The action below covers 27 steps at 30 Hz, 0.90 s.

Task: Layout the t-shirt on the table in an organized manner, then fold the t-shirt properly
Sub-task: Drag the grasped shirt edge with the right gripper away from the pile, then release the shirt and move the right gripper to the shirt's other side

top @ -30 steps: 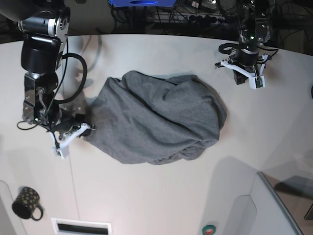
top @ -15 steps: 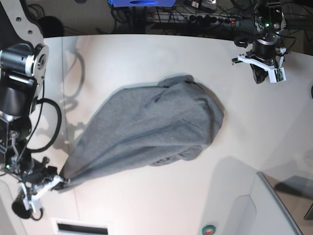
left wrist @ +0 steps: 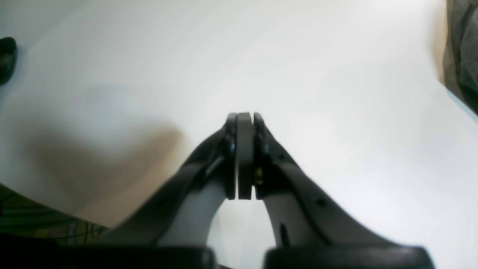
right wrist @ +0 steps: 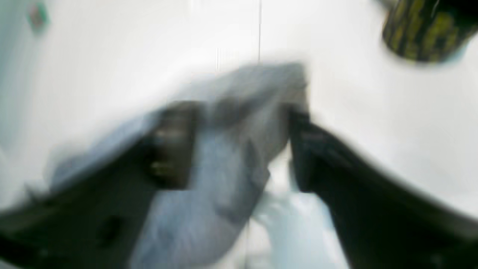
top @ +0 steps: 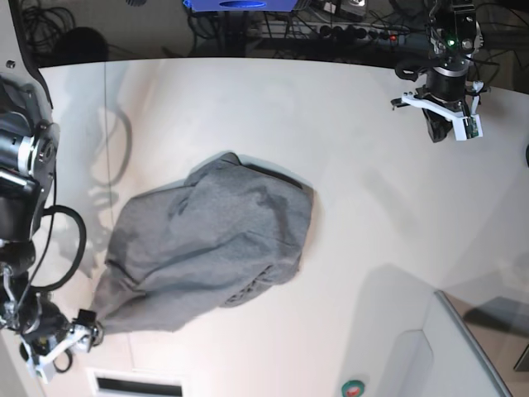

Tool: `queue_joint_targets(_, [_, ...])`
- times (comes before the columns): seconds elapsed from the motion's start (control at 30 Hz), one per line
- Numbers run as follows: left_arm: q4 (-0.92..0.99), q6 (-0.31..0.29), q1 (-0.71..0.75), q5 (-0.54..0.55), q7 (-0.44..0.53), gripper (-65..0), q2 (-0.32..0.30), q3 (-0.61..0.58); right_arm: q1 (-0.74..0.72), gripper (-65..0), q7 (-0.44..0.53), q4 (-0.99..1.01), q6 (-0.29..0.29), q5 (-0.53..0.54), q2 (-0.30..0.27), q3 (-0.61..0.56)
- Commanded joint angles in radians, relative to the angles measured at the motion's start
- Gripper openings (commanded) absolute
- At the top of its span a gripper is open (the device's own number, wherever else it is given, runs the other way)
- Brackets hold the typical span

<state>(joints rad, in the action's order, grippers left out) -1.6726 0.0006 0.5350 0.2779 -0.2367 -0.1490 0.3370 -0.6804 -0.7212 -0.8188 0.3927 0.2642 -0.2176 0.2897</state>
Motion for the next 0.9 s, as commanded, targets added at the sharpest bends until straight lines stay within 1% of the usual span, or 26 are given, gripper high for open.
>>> queue_joint_targets(0.0, [-0.014, 0.005, 0.000, -0.001, 0.021, -65.0, -0.008, 0.003, 0.024, -19.5, -0.025, -0.113, 0.010, 0.025, -0.004, 0.003])
queue_joint_targets(0.03, [-0.014, 0.005, -0.002, -0.001, 0.021, -65.0, -0.008, 0.004, 0.100, -20.6, -0.058, -0.242, 0.012, 0.033, 0.017, 0.003])
queue_joint_targets(0.1, [-0.014, 0.005, -0.006, -0.001, 0.021, -65.0, -0.010, 0.006, 0.267, -22.4, -0.087, -0.514, 0.012, 0.031, 0.071, -0.022])
queue_joint_targets(0.17, [-0.013, 0.005, -0.008, -0.001, 0.021, -65.0, -0.010, 0.006, 0.431, -21.6, -0.117, -0.738, 0.010, 0.030, 0.102, -0.168])
queue_joint_targets(0.23, [-0.016, 0.005, -0.008, -0.001, 0.021, -65.0, -0.010, 0.004, 0.563, -21.3, -0.111, -0.861, -0.008, 0.028, 0.102, -0.343])
queue_joint_targets(0.27, [-0.016, 0.005, -0.006, 0.002, 0.021, -65.0, -0.010, 0.003, 0.604, -21.5, -0.097, -0.887, -0.033, 0.028, 0.103, -0.407])
queue_joint_targets(0.3, [-0.019, 0.005, -0.006, 0.002, 0.021, -65.0, -0.010, 0.001, 0.641, -21.5, -0.073, -0.897, -0.079, 0.028, 0.105, -0.479])
queue_joint_targets(0.37, [-0.019, 0.005, -0.005, 0.002, 0.020, -49.7, -0.010, 0.003, 0.675, -21.2, -0.011, -0.894, -0.202, 0.028, 0.103, -0.604])
queue_joint_targets(0.4, [-0.019, 0.005, -0.005, 0.001, 0.020, -41.1, -0.010, 0.003, 0.680, -21.2, 0.019, -0.890, -0.278, 0.027, 0.099, -0.674])
queue_joint_targets(0.43, [-0.019, 0.005, -0.005, -0.001, 0.020, -33.9, -0.010, 0.004, 0.681, -21.2, 0.038, -0.879, -0.363, 0.005, 0.093, -0.745])
queue_joint_targets(0.47, [-0.018, 0.005, -0.005, -0.001, 0.020, -29.0, -0.011, 0.004, 0.680, -21.2, 0.051, -0.868, -0.446, -0.039, 0.085, -0.821])
queue_joint_targets(0.5, [-0.018, 0.005, -0.005, -0.001, 0.020, -27.0, -0.011, 0.004, 0.672, -21.0, 0.055, -0.859, -0.513, -0.090, 0.085, -0.890])
queue_joint_targets(0.53, [-0.016, 0.005, -0.005, -0.001, 0.020, -26.8, -0.011, 0.004, 0.657, -20.9, 0.050, -0.844, -0.573, -0.153, 0.085, -0.961])
queue_joint_targets(0.57, [-0.013, 0.005, -0.005, -0.001, 0.020, -26.8, -0.011, 0.004, 0.643, -20.9, 0.044, -0.819, -0.621, -0.211, 0.088, -1.029])
queue_joint_targets(0.6, [-0.013, 0.005, -0.006, -0.001, 0.020, -26.8, -0.011, 0.004, 0.629, -20.9, 0.041, -0.791, -0.656, -0.253, 0.097, -1.076])
queue_joint_targets(0.63, [-0.013, 0.005, -0.003, -0.001, 0.020, -26.8, -0.011, 0.004, 0.623, -20.7, 0.039, -0.772, -0.676, -0.280, 0.113, -1.105])
queue_joint_targets(0.67, [-0.013, 0.005, -0.002, -0.001, 0.020, -26.8, -0.011, 0.004, 0.615, -20.1, 0.031, -0.747, -0.683, -0.306, 0.129, -1.122])
queue_joint_targets(0.77, [-0.011, 0.005, 0.001, -0.001, 0.021, -26.8, -0.018, 0.006, 0.615, -18.6, 0.024, -0.679, -0.687, -0.369, 0.185, -1.125])
queue_joint_targets(0.87, [-0.005, 0.005, 0.004, -0.001, 0.021, -27.0, -0.039, 0.004, 0.601, -18.6, 0.030, -0.575, -0.687, -0.483, 0.229, -1.124])
